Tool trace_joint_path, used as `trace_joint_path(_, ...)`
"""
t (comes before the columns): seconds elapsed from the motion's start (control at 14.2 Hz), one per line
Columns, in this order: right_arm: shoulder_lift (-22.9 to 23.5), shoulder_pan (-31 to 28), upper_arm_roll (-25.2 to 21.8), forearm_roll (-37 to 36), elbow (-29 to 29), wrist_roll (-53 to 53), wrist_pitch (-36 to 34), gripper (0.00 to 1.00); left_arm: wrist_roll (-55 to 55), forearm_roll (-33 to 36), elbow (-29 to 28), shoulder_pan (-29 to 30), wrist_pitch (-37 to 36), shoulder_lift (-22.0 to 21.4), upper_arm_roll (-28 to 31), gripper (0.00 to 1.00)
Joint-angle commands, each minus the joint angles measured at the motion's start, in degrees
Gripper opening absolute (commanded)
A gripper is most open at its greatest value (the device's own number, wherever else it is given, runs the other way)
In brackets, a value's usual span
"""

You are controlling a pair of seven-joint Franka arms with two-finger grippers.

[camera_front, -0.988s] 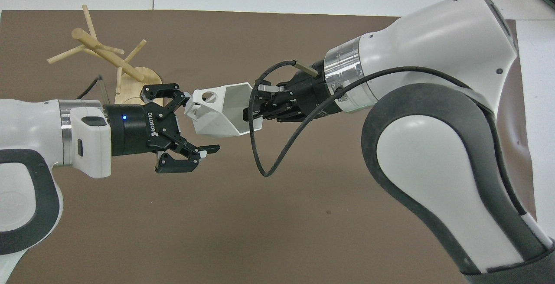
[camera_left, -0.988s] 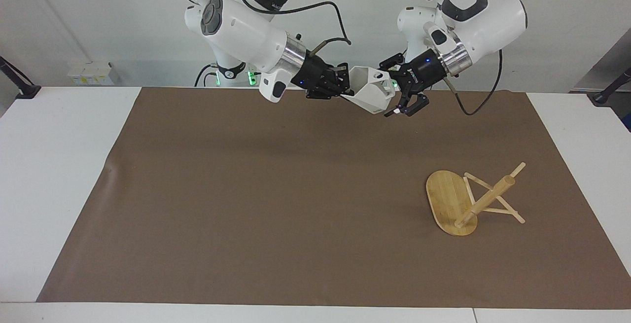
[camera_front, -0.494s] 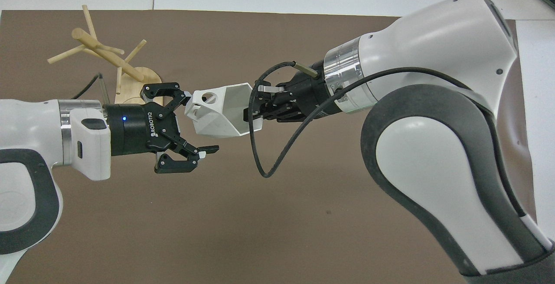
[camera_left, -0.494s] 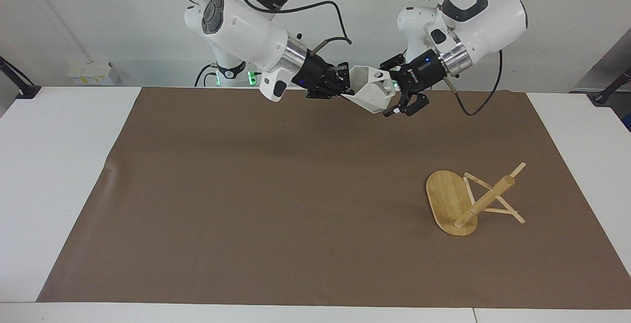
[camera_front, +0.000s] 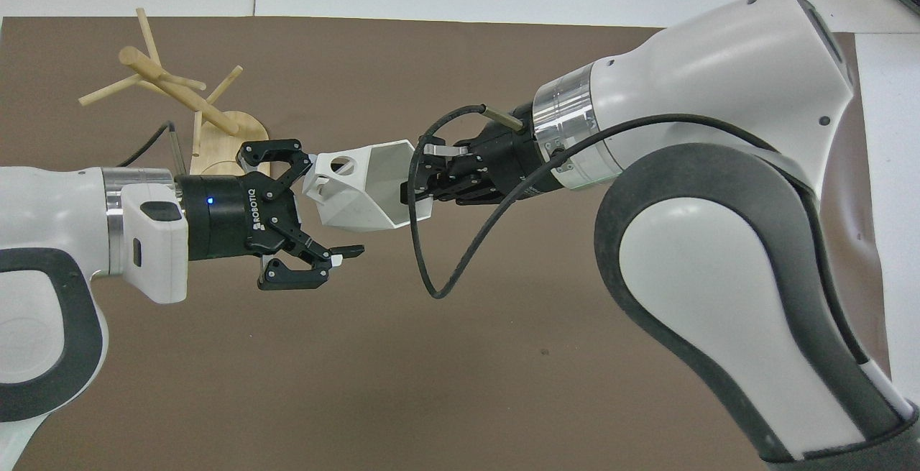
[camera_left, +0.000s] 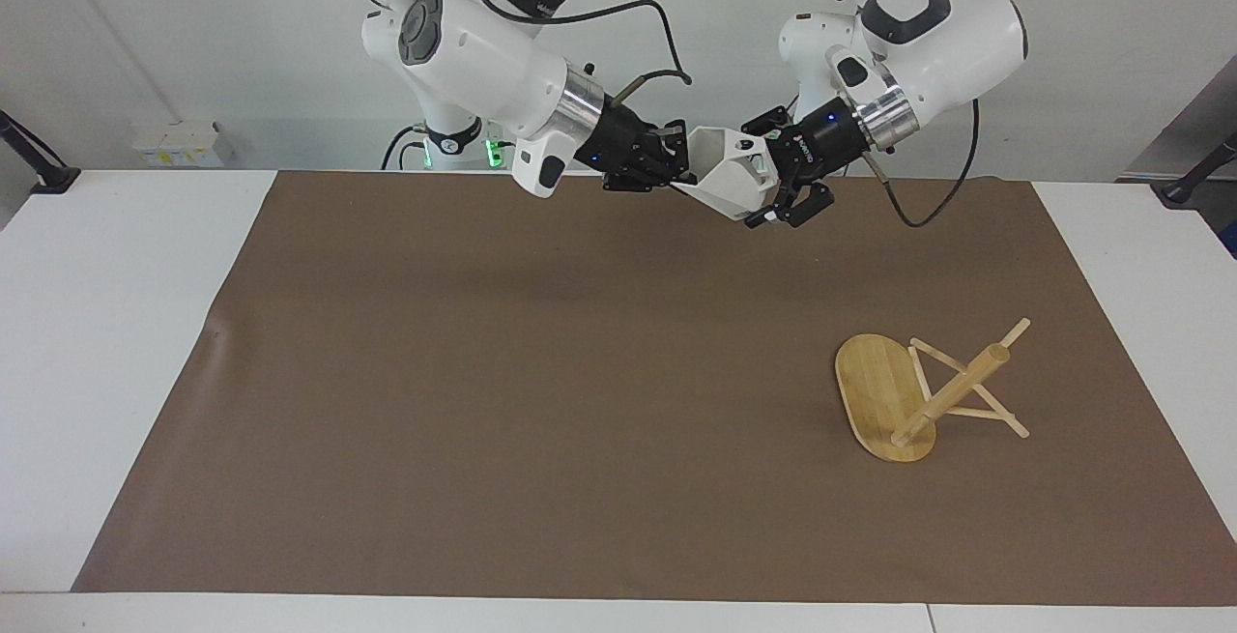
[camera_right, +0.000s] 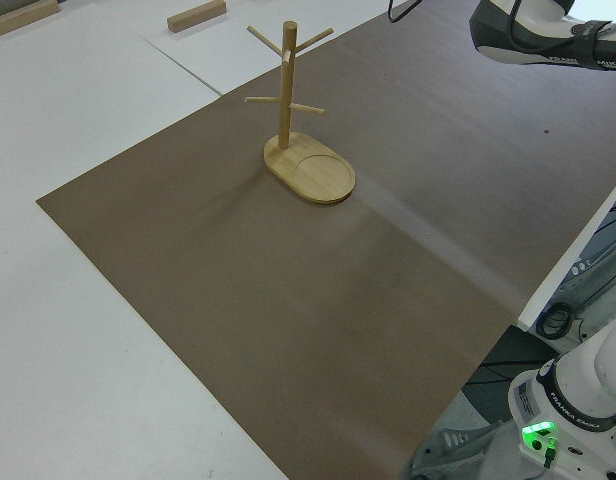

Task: Hang cup on rack
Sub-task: 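Position the open left gripper around the mug body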

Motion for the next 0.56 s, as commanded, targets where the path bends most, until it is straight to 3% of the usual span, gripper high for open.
trace_joint_path(0.0,-0.4,-0.5,0.7,-0.7,0.1,0.0,0.7,0.00,1.6,-1.4,-0.4,0.0,-1.4,-0.8,0.2,1.00)
trace_joint_path(0.49,-0.4,-0.5,0.7,-0.7,0.0,0.1,1.1,0.00,1.1,-2.6,0.3,0.2,-2.9,-1.4,0.2,1.00)
